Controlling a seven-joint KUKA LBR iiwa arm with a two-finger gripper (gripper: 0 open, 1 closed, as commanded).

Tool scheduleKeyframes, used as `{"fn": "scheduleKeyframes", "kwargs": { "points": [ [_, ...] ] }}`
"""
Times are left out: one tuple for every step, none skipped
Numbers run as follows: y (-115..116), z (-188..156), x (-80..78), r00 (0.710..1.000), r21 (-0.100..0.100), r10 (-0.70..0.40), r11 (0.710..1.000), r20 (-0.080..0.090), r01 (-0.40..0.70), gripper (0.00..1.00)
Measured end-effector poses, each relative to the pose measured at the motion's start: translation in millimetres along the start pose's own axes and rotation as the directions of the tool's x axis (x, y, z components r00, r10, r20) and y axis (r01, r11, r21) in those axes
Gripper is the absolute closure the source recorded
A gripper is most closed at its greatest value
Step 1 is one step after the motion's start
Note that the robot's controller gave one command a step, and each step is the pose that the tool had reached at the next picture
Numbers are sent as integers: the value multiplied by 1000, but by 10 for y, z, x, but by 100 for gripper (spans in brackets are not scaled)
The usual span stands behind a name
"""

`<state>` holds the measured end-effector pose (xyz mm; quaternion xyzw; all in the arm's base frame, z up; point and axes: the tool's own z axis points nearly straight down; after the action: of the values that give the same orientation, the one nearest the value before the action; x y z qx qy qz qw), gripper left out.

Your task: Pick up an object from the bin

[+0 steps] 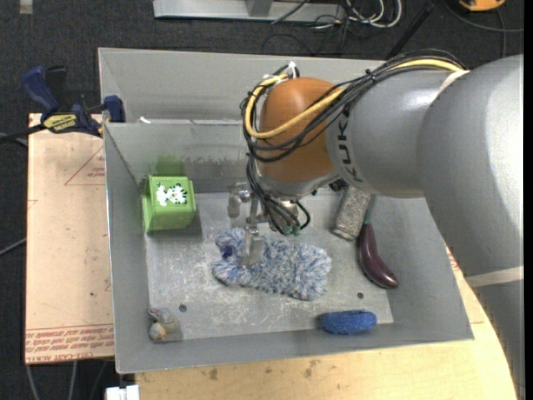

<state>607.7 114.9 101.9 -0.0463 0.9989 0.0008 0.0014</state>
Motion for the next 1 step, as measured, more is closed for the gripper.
{"fn": "scheduleKeyframes", "kwargs": {
  "points": [
    [-490, 220, 87, 1000, 0, -24, 1000, -3, 24, 0]
  ]
}}
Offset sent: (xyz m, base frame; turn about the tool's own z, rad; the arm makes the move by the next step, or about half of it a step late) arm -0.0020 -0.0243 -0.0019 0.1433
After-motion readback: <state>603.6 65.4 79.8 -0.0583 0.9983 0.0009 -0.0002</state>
